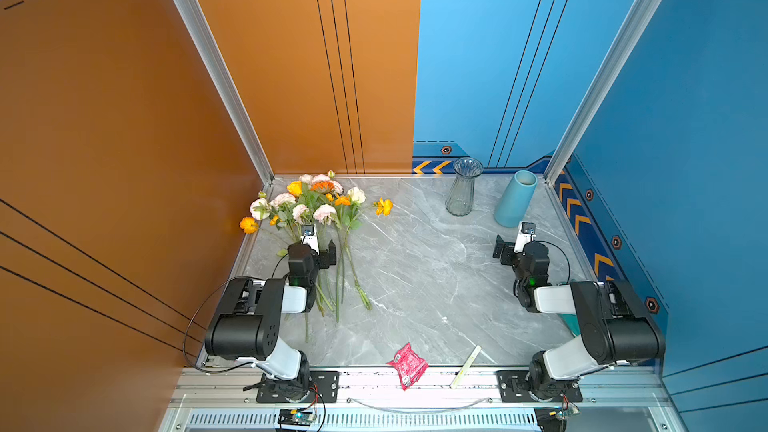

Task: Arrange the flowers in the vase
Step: 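Reach the right gripper to the light-blue cylindrical vase and grasp its rim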

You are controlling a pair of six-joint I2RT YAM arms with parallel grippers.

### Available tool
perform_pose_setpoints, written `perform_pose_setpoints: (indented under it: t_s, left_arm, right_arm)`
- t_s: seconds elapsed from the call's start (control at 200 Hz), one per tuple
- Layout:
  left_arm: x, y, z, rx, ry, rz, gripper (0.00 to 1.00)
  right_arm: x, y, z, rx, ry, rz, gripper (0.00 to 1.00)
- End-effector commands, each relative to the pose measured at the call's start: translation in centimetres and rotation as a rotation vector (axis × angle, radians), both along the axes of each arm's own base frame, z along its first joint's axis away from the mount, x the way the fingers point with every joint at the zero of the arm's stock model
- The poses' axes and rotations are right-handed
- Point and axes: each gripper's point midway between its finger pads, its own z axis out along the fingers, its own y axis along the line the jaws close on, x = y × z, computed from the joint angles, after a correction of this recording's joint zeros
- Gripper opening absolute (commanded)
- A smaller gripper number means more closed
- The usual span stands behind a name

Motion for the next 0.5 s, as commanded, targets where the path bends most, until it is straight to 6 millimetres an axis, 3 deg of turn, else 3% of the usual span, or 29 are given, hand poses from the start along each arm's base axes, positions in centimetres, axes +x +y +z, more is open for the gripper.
perform_pose_setpoints:
  t_s: [0.0,0.496]
  left_arm:
    - [0.63,-0.39,0.64,0.008,-0.020,-0.020,0.98]
    - [0.65,-0.33,0.53,-0.010,-0.018,-0.030,0.98]
  right_arm:
    - [0.36,-0.02,-0.23,0.009,0.012,0.003,1.00]
    - [0.32,-0.04,-0.27,0.008,0.013,0.001,1.00]
